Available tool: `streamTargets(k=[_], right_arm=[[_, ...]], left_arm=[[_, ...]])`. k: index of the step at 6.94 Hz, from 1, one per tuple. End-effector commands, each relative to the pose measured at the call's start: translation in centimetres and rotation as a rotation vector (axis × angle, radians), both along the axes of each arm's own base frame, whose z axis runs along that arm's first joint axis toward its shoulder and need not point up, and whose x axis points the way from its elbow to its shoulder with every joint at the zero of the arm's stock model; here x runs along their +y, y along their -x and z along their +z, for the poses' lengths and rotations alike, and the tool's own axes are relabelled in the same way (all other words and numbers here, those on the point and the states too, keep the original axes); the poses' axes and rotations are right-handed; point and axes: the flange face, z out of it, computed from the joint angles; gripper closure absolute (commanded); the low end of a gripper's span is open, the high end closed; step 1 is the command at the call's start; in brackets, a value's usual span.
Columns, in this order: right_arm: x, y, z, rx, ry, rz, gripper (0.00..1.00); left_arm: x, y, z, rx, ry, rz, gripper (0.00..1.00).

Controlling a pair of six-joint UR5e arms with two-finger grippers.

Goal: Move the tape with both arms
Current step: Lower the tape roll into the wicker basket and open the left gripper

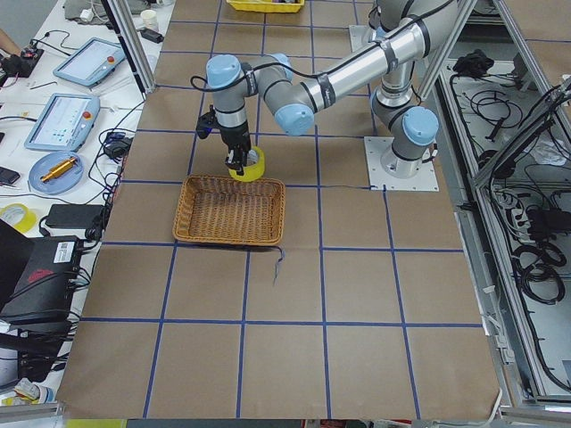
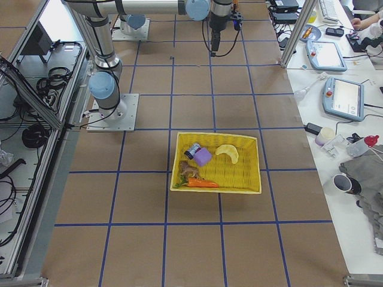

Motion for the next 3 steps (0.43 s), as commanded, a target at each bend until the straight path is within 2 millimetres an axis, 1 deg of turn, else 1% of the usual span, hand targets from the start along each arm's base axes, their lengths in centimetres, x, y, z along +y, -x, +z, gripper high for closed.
streamTargets(k=[1,2,3], right_arm=[[0.0,0.0,-0.1,0.001,-0.003,-0.001,0.0],[0.0,0.0,-0.2,0.0,-0.004,-0.001,0.0],[0.1,-0.1,-0.2,0.001,-0.004,0.0,0.0]], left_arm=[[-0.9,-2.1,-2.8,0.021,0.024,0.015,0.86],[-1.0,-1.4,-2.8,0.06,0.041,0.026,0.04],[-1.0,-0.9,-1.5,0.054,0.051,0.02,0.0]])
